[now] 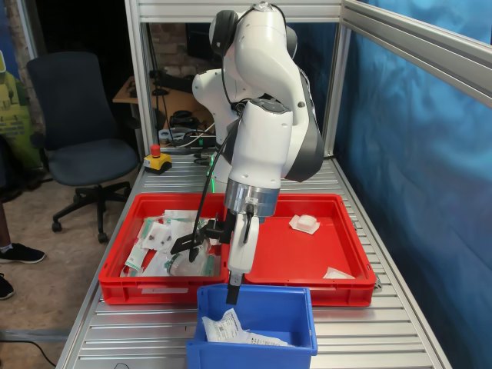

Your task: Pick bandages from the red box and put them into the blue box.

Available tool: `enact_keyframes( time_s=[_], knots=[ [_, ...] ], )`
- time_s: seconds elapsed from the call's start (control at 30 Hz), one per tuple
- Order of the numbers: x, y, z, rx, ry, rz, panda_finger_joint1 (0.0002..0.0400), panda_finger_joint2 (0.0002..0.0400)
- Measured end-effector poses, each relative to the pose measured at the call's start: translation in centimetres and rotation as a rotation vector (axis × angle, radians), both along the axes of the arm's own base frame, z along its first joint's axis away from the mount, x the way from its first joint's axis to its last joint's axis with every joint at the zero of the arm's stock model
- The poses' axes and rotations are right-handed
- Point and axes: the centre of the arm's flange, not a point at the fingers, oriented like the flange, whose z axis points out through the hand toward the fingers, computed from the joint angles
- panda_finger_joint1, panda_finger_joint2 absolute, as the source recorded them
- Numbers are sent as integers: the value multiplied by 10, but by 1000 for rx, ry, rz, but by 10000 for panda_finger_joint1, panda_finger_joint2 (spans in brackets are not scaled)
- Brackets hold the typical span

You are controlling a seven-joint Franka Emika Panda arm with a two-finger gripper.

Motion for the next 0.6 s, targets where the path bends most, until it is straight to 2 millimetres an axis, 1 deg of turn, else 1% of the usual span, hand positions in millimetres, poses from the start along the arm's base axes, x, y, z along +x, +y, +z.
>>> enact_keyframes(
  time_s=[0.1, 0.13, 0.27, 0.3, 0.37, 0.4, 0.53, 0.57, 0.6],
  knots=[
    [0, 0, 0, 0, 0, 0, 240, 240],
    [0, 0, 0, 0, 0, 0, 290, 290],
    [0, 0, 0, 0, 0, 0, 290, 290],
    [0, 0, 0, 0, 0, 0, 340, 340],
    [0, 0, 0, 0, 0, 0, 340, 340],
    [0, 0, 0, 0, 0, 0, 385, 385],
    [0, 0, 0, 0, 0, 0, 385, 385],
    [0, 0, 0, 0, 0, 0, 397, 397],
    [0, 0, 0, 0, 0, 0, 397, 397]
  ],
)
